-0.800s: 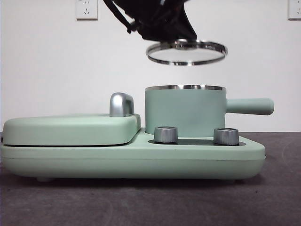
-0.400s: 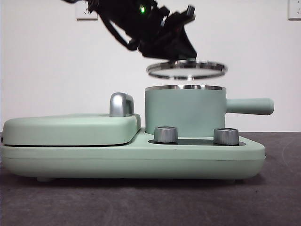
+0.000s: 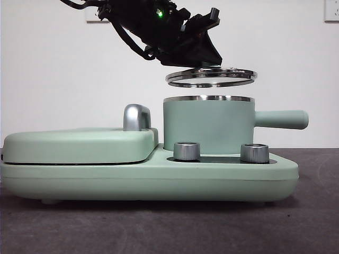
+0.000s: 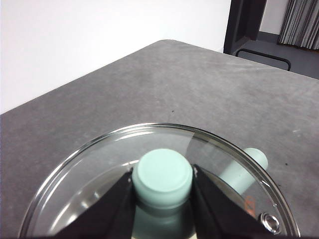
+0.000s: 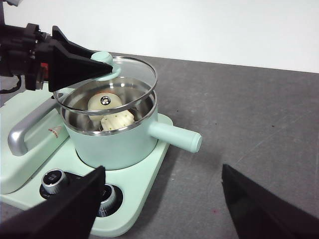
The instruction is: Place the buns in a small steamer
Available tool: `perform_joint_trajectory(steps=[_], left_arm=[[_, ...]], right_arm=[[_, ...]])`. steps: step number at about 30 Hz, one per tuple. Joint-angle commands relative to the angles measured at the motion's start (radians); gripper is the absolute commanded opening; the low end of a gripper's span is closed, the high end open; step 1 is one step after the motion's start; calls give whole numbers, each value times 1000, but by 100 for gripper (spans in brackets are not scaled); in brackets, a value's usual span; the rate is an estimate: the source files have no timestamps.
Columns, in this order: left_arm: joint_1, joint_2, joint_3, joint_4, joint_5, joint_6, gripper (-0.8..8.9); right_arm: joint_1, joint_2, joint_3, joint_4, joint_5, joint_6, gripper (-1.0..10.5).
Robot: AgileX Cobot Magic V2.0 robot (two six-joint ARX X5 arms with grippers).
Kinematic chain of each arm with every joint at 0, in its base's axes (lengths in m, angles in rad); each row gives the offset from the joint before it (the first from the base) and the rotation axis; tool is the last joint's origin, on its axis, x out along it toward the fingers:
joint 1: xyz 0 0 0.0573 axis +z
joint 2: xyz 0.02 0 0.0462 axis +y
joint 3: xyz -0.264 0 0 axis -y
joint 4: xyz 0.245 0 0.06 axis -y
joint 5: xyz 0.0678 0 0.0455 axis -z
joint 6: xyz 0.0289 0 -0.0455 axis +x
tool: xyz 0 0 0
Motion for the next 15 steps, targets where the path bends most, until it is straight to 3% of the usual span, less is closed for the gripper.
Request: perform_joint_trajectory(steps=[1,15], left_arm=[[1,10,24,30,1,-4,14],[-5,74,24,32,2,-4,14]], right_arm=[[5,2,7,10,0,14,371],[5,2,7,10,2,14,370]])
